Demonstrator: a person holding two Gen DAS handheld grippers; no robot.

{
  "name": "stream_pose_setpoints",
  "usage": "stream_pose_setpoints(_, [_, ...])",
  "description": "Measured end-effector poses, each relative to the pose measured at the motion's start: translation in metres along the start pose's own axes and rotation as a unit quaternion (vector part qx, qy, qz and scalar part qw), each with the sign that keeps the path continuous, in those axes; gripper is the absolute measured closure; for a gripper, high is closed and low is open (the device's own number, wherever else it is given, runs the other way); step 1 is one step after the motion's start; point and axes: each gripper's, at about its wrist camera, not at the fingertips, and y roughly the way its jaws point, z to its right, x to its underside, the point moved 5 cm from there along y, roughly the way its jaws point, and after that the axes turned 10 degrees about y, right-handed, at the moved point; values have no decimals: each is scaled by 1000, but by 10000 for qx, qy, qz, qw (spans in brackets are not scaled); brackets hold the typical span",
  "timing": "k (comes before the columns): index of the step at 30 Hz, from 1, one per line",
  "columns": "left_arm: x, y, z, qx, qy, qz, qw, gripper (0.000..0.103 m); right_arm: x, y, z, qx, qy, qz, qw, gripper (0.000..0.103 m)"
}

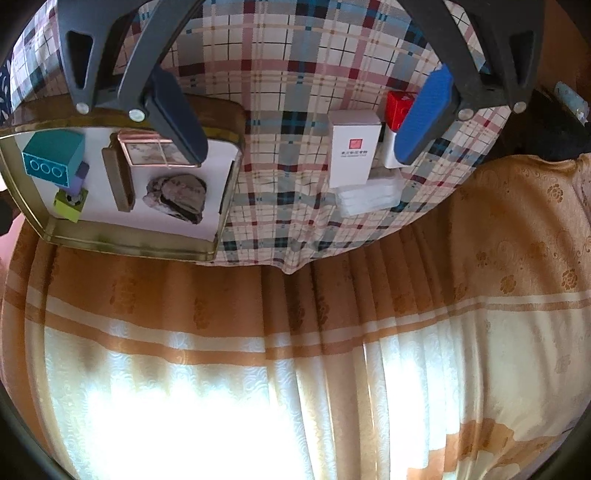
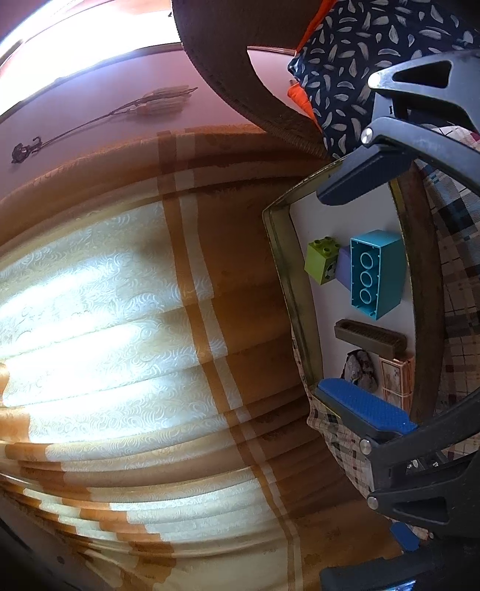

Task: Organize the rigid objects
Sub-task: 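Withdraw both open grippers from the tin tray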

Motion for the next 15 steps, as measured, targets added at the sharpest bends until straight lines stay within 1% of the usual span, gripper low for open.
stream_pose_setpoints(4, [0, -2, 0, -4, -24, 18, 10000, 1, 3, 4, 8, 70, 210, -143, 9997, 6])
stream_pose_setpoints(6, [0, -2, 0, 8, -25, 24, 10000, 1, 5, 11, 14, 154, 374, -355, 9986, 6])
stream_pose_setpoints(8, [0, -2, 0, 9, -10, 30, 10000, 1, 6, 14, 20, 213, 511, -443, 9975, 6])
stream_pose_setpoints(12, [0, -4, 0, 25, 1, 41, 10000, 1, 7, 15, 29, 266, 716, -442, 9961, 6])
stream_pose_setpoints(15, [0, -5, 0, 27, -12, 37, 10000, 1, 7, 14, 28, 260, 694, -428, 9963, 6])
